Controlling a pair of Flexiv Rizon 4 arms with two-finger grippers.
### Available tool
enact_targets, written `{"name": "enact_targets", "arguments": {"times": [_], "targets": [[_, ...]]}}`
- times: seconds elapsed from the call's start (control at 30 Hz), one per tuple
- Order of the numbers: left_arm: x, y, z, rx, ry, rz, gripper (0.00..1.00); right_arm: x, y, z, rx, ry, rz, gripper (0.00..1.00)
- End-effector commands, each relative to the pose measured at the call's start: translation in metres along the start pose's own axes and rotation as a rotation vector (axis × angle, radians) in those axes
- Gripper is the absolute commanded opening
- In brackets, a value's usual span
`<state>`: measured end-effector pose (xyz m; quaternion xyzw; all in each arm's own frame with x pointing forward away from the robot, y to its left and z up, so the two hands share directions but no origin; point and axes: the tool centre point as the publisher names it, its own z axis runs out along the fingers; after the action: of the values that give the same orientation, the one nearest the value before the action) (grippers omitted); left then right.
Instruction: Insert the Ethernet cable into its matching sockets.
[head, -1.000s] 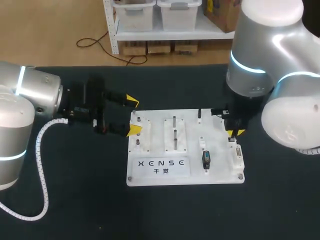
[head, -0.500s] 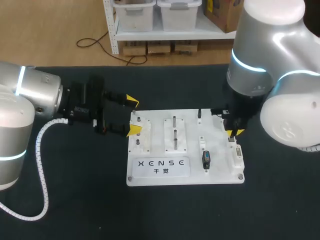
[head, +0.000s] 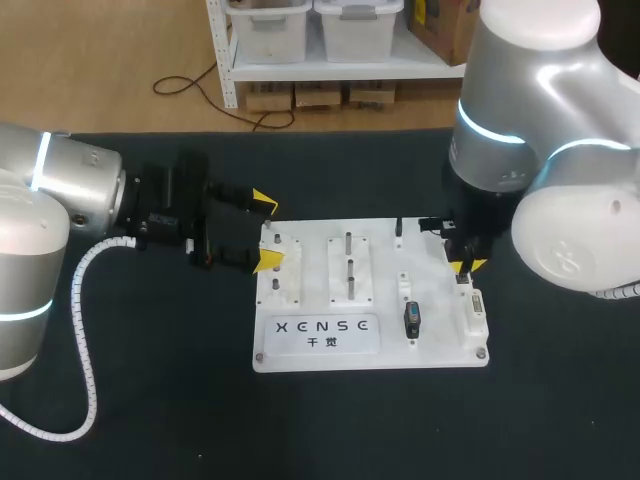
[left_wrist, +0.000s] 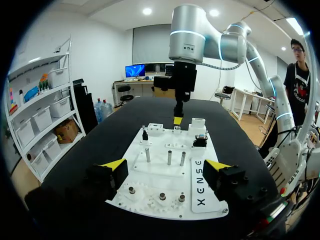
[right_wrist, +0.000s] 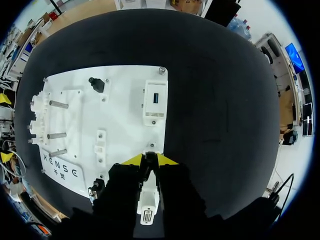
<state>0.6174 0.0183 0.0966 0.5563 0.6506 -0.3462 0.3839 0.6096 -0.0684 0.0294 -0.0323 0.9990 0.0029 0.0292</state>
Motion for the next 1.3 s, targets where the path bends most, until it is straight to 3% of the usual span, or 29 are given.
{"name": "enact_targets", "arguments": {"times": [0.03,0.63,0.9,1.1,1.13,1.17,1.3], "targets": [[0.002,-0.001,0.000,-0.004,-0.007,0.003,1.00,0.000,-0.001,0.006,-0.001,0.003,0.001,0.00],[0.002,-0.001,0.000,-0.004,-0.007,0.003,1.00,-0.003,0.000,0.026,0.013,0.029,-0.013,0.00],[0.002,-0.001,0.000,-0.004,-0.007,0.003,1.00,0.002,0.001,0.027,0.016,0.049,-0.005,0.00],[0.002,-0.001,0.000,-0.004,-0.007,0.003,1.00,0.000,0.001,0.014,0.011,0.016,-0.005,0.00],[0.002,-0.001,0.000,-0.004,-0.007,0.003,1.00,-0.001,0.002,0.010,0.005,0.009,-0.006,0.45],[0.002,-0.001,0.000,-0.004,-0.007,0.003,1.00,-0.002,0.001,0.007,0.006,0.005,-0.006,1.00],[0.002,-0.001,0.000,-0.004,-0.007,0.003,1.00,-0.003,0.001,0.003,0.012,-0.008,-0.023,1.00]]}}
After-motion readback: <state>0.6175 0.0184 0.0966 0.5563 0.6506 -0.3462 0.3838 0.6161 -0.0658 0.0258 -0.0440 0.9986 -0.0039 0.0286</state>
